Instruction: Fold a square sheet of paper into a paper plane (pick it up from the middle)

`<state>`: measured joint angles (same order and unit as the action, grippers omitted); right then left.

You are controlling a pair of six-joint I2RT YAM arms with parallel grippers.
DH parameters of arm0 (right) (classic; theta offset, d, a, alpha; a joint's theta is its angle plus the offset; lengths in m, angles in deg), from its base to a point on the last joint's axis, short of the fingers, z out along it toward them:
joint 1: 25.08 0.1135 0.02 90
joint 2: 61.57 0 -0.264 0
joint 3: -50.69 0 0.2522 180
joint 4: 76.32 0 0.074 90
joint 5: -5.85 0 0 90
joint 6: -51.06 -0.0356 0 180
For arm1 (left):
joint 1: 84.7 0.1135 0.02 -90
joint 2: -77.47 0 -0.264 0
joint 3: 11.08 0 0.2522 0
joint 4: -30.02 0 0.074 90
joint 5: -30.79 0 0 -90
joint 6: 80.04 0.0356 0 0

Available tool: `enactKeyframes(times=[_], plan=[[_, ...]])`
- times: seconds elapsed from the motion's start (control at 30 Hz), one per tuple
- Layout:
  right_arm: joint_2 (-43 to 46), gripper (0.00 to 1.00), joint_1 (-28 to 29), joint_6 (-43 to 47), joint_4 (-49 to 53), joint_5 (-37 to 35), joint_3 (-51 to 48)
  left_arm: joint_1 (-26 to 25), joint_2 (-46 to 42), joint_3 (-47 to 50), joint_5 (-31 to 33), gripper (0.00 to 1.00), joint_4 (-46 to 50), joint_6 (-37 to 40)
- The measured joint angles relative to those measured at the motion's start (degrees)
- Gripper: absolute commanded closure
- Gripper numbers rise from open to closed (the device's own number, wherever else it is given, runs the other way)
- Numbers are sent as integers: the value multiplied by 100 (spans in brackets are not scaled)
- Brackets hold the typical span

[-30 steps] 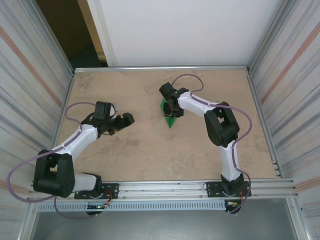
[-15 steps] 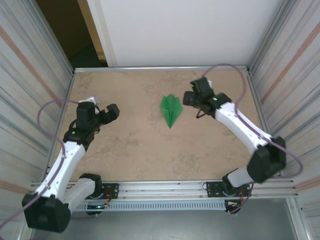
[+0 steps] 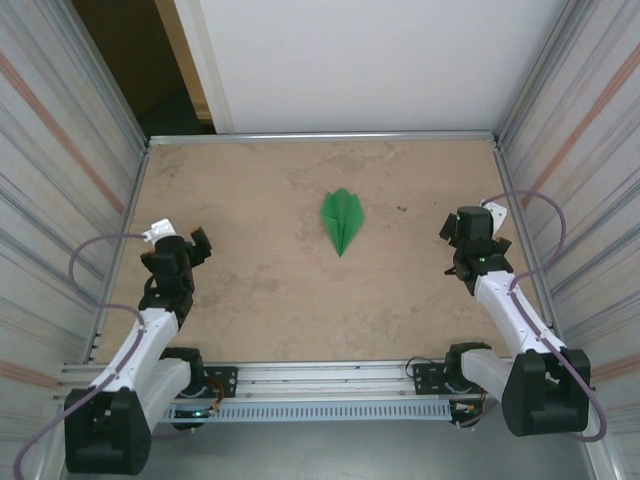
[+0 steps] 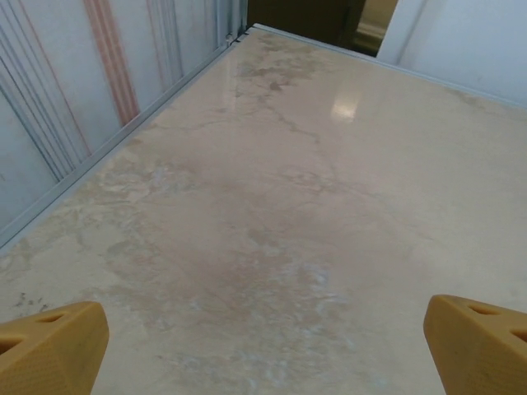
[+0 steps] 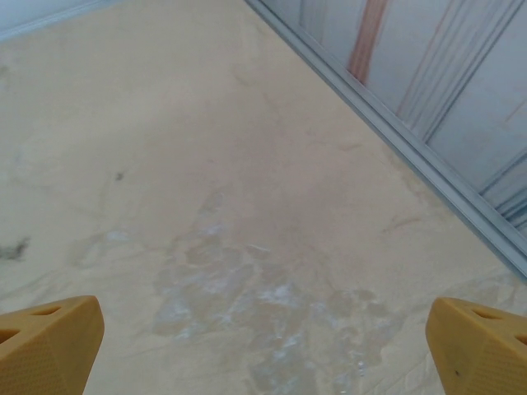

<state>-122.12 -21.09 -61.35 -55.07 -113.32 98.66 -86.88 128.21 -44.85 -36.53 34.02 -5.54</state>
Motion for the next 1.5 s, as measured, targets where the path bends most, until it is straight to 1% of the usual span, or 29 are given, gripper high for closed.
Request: enactKeyframes(times=[0.07, 0.17, 0.27, 0.37, 0.47, 0.63, 0.83, 0.93, 1.03, 1.13, 1.23, 1.33, 1.5], plan=[[-85, 1, -17, 181, -442, -68, -293, 136, 271, 179, -116, 1, -444, 188], [-278, 1, -59, 516, -1104, -11, -647, 201, 649, 424, -435, 1, -1154, 492], [-380, 1, -76, 861, -1838, 256, -957, 232, 1036, 570, -855, 1, -1856, 780], [-496, 1, -149, 1134, -2656, 669, -1228, 258, 1497, 623, -1241, 1, -2535, 1036], [-896, 1, -304, 1274, -3265, 999, -1261, 306, 1963, 629, -1617, 2, -3099, 1215], [-1685, 1, -520, 1390, -4146, 1602, -1276, 549, 2800, 551, -2251, 1, -3751, 1296], [-2306, 1, -673, 1401, -4750, 2225, -1268, 560, 3530, 299, -2796, 1, -4142, 1416], [-2601, 1, -675, 1414, -4964, 2428, -1259, 560, 3547, 232, -2909, 1, -4151, 1434], [-2712, 1, -660, 1436, -5040, 2496, -1257, 514, 3550, 125, -2868, 1, -4092, 1460], [-2723, 1, -638, 1462, -5117, 2494, -1257, 205, 3587, -162, -2553, 1, -3832, 1602], [-2723, 1, -621, 1523, -5149, 2496, -1237, 35, 3598, -269, -2433, 1, -3788, 1707], [-2723, 1, -621, 1545, -5213, 2494, -1228, 4, 3598, -269, -2277, 1, -3735, 1775], [-2723, 1, -621, 1545, -5233, 2494, -1226, 33, 3598, -271, -2282, 1, -3622, 1832]])
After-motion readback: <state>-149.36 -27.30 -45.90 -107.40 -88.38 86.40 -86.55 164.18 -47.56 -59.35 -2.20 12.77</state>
